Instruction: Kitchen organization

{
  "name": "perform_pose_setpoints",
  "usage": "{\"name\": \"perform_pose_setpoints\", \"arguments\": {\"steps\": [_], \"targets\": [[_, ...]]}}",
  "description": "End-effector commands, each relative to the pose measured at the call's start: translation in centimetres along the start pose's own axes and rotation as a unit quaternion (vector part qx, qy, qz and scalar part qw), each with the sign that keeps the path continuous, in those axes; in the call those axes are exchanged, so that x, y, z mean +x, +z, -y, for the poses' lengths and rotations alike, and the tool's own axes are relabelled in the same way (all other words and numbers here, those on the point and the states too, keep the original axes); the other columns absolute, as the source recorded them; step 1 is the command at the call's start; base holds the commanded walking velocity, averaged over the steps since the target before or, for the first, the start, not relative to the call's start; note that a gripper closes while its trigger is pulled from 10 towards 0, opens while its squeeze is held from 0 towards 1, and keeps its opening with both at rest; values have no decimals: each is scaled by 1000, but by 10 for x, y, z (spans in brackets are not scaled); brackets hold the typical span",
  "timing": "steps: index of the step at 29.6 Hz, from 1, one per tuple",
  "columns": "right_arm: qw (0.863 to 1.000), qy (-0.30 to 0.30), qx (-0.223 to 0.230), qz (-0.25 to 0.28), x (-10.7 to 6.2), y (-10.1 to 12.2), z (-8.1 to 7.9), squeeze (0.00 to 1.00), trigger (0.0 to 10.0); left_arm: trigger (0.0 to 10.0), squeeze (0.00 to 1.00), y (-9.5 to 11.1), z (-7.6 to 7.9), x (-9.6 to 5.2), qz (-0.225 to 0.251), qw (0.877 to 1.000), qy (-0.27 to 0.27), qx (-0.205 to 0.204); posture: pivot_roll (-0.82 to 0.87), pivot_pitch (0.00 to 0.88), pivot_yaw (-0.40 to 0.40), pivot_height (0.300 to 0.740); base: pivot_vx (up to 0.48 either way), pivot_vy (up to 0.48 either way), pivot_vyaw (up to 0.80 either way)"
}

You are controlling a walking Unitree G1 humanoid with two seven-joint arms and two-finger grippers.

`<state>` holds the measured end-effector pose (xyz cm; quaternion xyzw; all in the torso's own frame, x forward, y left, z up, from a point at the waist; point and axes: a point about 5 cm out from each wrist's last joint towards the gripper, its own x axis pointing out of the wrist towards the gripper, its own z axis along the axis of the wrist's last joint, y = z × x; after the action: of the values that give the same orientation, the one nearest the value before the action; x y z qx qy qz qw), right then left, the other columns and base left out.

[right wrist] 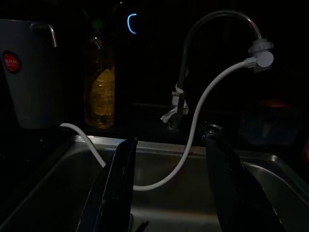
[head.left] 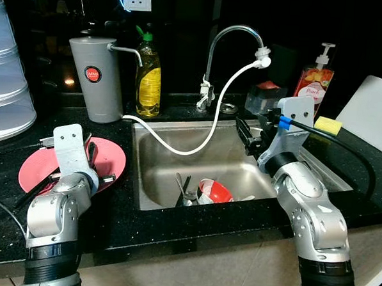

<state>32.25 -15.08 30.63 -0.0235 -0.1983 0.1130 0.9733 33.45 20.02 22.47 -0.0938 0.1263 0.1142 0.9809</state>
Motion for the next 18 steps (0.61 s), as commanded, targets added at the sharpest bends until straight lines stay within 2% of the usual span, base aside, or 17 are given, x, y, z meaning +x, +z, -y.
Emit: {"name": "perform_pose_setpoints", "arguments": {"steps": [1, 2, 4, 6, 7, 9, 14, 15, 18], "targets": [[1000, -6, 3, -1, -1, -2, 2, 0, 10000, 8745, 0, -7, -5, 2, -7, 1000, 21, 23, -51, 41, -9, 740, 0, 0, 0], [1000, -6, 3, -1, -1, -2, 3, 0, 10000, 10000, 0, -1, -5, 1, 10, 999, 25, 31, -52, 41, -10, 740, 0, 0, 0], [1000, -7, 3, -1, -1, -2, 3, 0, 10000, 10000, 0, 2, -5, 1, 21, 999, 29, 36, -51, 41, -10, 740, 0, 0, 0], [1000, -7, 3, 0, -1, -1, 3, 0, 10000, 10000, 0, 14, -3, -3, 61, 997, 28, 44, -53, 42, -10, 740, 0, 0, 0], [1000, -7, 3, 0, -1, -1, 3, 0, 10000, 10000, 0, 28, 2, -7, 105, 993, 12, 45, -51, 42, -10, 740, 0, 0, 0], [1000, -7, 3, 1, -1, -1, 3, 0, 10000, 10000, 0, 32, 4, -9, 117, 992, 6, 45, -51, 42, -10, 740, 0, 0, 0], [1000, -8, 18, 4, 0, 0, 3, 0, 10000, 10000, 0, 50, 16, -19, 175, 981, -65, 48, -50, 41, -9, 740, 0, 0, 0], [1000, -8, 18, 4, 0, 0, 3, 0, 10000, 10000, 0, 50, 16, -19, 175, 981, -65, 48, -50, 41, -9, 740, 0, 0, 0], [998, -1, 62, 11, 0, 3, 2, 0, 10000, 10000, 0, 54, 23, -23, 190, 971, -127, 65, -50, 40, -10, 740, 0, 0, 0]]}}
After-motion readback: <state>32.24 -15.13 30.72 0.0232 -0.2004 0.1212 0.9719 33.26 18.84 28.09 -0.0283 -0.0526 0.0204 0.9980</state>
